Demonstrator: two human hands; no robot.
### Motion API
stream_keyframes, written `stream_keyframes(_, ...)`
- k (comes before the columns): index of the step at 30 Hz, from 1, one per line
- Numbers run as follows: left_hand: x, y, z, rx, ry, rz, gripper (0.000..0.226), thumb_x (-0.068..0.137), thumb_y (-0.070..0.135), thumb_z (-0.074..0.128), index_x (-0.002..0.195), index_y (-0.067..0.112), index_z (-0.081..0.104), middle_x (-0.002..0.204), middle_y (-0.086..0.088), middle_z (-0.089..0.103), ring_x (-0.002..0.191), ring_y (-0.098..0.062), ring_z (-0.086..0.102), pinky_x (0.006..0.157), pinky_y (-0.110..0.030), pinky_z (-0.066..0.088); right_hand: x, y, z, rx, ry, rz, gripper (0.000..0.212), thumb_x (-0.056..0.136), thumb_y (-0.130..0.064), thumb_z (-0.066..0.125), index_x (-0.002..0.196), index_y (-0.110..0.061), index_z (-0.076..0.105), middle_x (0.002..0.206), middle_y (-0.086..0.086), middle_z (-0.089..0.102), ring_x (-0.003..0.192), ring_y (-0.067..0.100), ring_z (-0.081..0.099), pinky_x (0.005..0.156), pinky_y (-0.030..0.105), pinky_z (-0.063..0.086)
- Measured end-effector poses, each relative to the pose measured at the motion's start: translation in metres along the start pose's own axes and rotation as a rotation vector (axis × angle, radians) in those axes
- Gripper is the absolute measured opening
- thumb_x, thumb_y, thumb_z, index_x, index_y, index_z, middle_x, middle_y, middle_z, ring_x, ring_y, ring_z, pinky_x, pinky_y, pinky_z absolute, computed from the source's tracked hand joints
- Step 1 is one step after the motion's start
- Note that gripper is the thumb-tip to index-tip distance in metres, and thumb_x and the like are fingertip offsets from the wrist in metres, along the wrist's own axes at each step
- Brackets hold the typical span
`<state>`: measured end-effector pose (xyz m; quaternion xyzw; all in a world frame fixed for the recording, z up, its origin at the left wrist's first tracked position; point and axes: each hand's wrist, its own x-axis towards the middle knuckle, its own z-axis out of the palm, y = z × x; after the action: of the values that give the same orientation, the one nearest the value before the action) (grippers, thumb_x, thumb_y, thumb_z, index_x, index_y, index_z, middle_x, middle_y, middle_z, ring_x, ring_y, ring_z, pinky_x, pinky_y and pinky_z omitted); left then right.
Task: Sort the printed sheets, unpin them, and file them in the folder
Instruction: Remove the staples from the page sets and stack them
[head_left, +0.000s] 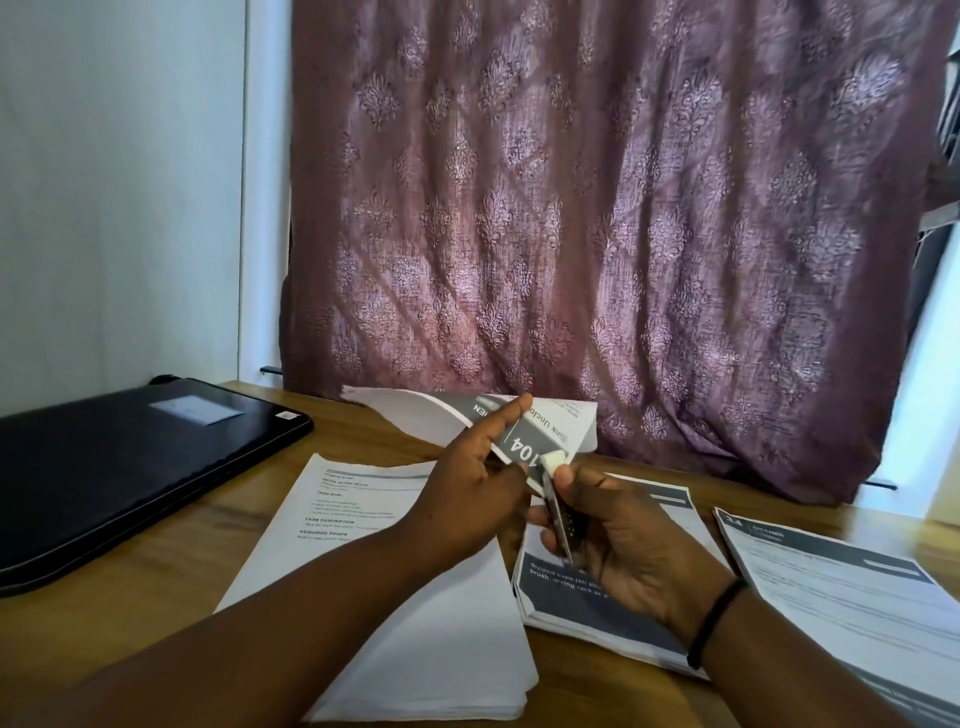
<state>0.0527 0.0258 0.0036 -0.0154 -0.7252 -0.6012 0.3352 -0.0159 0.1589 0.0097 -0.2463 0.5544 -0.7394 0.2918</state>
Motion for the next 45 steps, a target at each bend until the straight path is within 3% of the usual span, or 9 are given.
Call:
stream_keyframes(4,0.011,0.013,-0.014,-0.206,0.143,-0.084,0.045,0.089,-0.009,0.053,0.11,0.028,0.064,0.103,0.006,0.069,0.084,-0.005,0.07,0.066,-0.02,0.057,-0.002,-0.012,-0.016,-0.005,-0.071,0.066,0.033,0.082,-0.021,0.06,0.108,0.0,0.065,0.103,0.019,0.072,0.059,0.018,0.058,0.045,0.024,0.051)
stream_keyframes(12,0.033,0.021,-0.074,-0.389,-0.007,-0.399,0.041,0.066,-0.003,0.035,0.086,0.012,0.068,0.091,-0.011,0.064,0.078,-0.026,0.06,0.058,-0.029,0.044,0.005,-0.046,-0.088,-0.006,0.423,-0.269,0.021,0.085,-0.044,0.062,0.089,-0.024,0.057,0.056,-0.007,0.039,0.035,0.006,0.03,0.035,0.012,0.026)
stream_keyframes(17,0.036,0.006,-0.107,0.166,-0.337,-0.592,0.048,0.079,-0.011,0.042,0.104,0.02,0.069,0.118,-0.016,0.065,0.105,-0.036,0.062,0.082,-0.039,0.049,0.004,-0.038,-0.103,-0.341,0.538,-0.301,0.024,0.086,-0.035,0.068,0.075,-0.024,0.05,0.055,0.001,0.034,0.037,0.008,0.027,0.042,0.015,0.025)
stream_keyframes(21,0.034,-0.004,-0.108,1.072,-0.304,-0.344,0.063,0.089,0.011,0.062,0.145,0.018,0.035,0.14,-0.01,0.049,0.121,-0.025,0.052,0.089,-0.024,0.046,0.011,-0.025,-0.093,-0.772,0.512,-0.209,0.025,0.089,-0.023,0.066,0.071,-0.011,0.054,0.056,0.006,0.045,0.044,0.016,0.035,0.04,0.019,0.03)
stream_keyframes(26,0.041,-0.009,-0.11,0.648,-0.019,-0.134,0.017,0.091,0.007,0.06,0.106,0.012,0.068,0.093,-0.003,0.069,0.088,-0.02,0.066,0.062,-0.011,0.047,0.012,-0.013,-0.078,-0.996,0.43,-0.222,0.011,0.087,-0.018,0.069,0.079,-0.014,0.063,0.06,0.002,0.052,0.049,0.014,0.043,0.053,0.026,0.039)
stream_keyframes(29,0.044,-0.009,-0.101,0.249,0.161,-0.167,0.013,0.092,0.004,0.057,0.097,0.012,0.067,0.078,-0.002,0.068,0.066,-0.015,0.063,0.045,-0.014,0.045,0.009,-0.013,-0.075,-0.901,0.424,-0.194,0.019,0.088,-0.021,0.068,0.081,-0.006,0.059,0.046,-0.001,0.044,0.039,0.013,0.037,0.037,0.018,0.032)
stream_keyframes(33,0.045,-0.021,-0.088,-0.038,0.198,-0.199,0.019,0.093,0.001,0.055,0.09,0.016,0.067,0.082,-0.004,0.07,0.063,-0.014,0.065,0.054,-0.025,0.053,0.0,-0.018,-0.07,-0.769,0.357,-0.146,0.025,0.086,-0.022,0.07,0.072,-0.009,0.055,0.035,-0.002,0.04,0.028,0.01,0.03,0.031,0.014,0.024)
stream_keyframes(38,0.049,-0.038,-0.081,-0.124,0.209,-0.2,0.023,0.092,0.004,0.059,0.112,0.016,0.058,0.11,-0.014,0.062,0.079,-0.017,0.067,0.05,-0.022,0.055,0.003,-0.019,-0.071,-0.761,0.401,-0.15,0.024,0.084,-0.013,0.072,0.071,-0.005,0.053,0.034,-0.002,0.04,0.027,0.01,0.028,0.033,0.015,0.023)
stream_keyframes(45,0.039,-0.06,-0.078,0.349,0.036,-0.07,0.077,0.086,0.043,0.065,0.147,0.022,0.024,0.124,-0.009,0.059,0.1,-0.024,0.065,0.071,-0.037,0.058,-0.001,-0.022,-0.075,-0.789,0.518,-0.12,0.02,0.082,-0.01,0.073,0.076,-0.004,0.055,0.048,0.005,0.044,0.023,0.008,0.029,0.031,0.015,0.026)
